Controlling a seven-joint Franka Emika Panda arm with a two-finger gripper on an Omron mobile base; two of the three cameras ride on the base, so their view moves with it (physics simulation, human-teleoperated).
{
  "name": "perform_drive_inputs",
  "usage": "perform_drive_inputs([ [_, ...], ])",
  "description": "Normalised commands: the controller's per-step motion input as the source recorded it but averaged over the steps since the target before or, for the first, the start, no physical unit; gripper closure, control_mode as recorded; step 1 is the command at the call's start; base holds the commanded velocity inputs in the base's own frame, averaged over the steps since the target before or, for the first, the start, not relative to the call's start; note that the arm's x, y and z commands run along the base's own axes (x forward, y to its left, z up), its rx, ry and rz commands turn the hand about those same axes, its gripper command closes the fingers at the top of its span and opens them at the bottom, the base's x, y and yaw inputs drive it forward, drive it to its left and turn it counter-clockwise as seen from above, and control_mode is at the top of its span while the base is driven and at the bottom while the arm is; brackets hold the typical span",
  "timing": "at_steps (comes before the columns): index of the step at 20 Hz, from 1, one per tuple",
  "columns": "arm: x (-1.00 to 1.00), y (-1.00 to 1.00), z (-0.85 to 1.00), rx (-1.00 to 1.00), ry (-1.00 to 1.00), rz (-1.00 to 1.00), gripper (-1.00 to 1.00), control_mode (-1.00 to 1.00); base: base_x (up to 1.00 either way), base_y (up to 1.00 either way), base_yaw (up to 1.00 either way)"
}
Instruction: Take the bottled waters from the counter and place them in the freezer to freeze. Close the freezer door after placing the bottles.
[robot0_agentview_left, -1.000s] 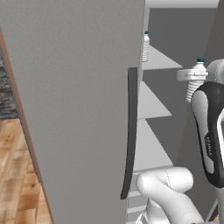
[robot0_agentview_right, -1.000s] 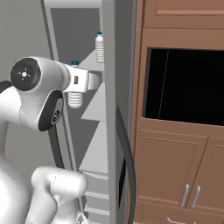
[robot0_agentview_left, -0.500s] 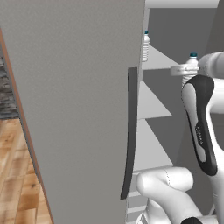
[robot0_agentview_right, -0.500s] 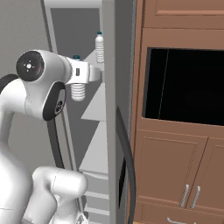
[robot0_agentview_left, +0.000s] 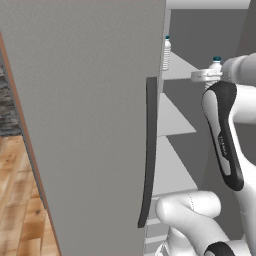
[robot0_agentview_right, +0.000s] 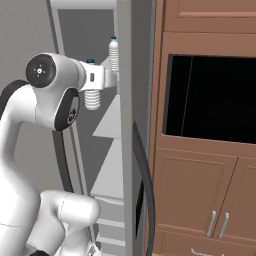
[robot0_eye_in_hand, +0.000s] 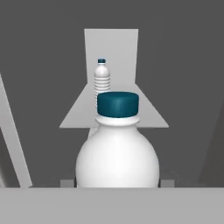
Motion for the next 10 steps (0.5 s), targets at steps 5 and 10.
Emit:
perform_drive_inputs([
  [5, 0.20, 0.00, 0.00, 0.00, -0.04, 0.00, 1.00, -1.00, 0.00, 0.00, 0.00],
  [10, 0.11, 0.00, 0.10, 0.00, -0.15, 0.00, 1.00, -1.00, 0.00, 0.00, 0.00],
])
